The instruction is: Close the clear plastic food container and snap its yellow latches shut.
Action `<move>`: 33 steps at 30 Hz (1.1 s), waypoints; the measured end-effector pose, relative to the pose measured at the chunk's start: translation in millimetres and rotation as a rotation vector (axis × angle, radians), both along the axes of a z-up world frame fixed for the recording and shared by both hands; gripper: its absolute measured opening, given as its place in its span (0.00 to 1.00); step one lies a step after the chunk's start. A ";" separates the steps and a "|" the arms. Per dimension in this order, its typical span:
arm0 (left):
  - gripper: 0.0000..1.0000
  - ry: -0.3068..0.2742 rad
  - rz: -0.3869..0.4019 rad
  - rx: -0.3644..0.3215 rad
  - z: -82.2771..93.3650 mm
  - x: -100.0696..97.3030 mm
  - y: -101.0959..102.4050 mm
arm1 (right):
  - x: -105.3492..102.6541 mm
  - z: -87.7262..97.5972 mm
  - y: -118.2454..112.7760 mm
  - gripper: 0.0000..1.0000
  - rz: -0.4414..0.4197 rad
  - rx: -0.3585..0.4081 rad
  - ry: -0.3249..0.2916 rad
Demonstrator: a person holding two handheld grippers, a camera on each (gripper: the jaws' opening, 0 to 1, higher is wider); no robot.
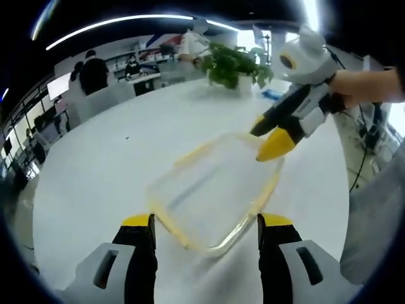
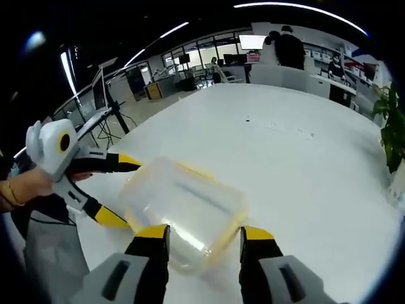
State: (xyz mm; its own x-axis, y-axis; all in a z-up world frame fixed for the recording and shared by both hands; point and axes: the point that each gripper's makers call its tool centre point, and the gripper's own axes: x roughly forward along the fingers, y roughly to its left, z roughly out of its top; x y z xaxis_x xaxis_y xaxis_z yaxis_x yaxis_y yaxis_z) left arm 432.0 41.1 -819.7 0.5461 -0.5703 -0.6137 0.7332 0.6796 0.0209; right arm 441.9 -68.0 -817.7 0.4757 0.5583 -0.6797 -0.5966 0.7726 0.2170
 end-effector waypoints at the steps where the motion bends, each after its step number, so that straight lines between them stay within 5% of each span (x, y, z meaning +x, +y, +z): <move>1: 0.63 0.000 0.001 0.001 0.1 0.6 1.1 | 0.6 0.2 1.3 0.42 0.001 0.001 -0.001; 33: 0.63 -0.009 0.013 0.011 0.1 46.6 30.1 | 49.4 2.1 30.3 0.42 0.023 -0.004 -0.023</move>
State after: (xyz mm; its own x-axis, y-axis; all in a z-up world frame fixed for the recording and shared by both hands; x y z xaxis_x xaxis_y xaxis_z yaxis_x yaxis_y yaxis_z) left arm 478.6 71.2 -819.5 0.5587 -0.5566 -0.6149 0.7244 0.6885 0.0349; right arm 491.3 -37.7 -815.6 0.4784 0.5667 -0.6708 -0.6190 0.7595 0.2002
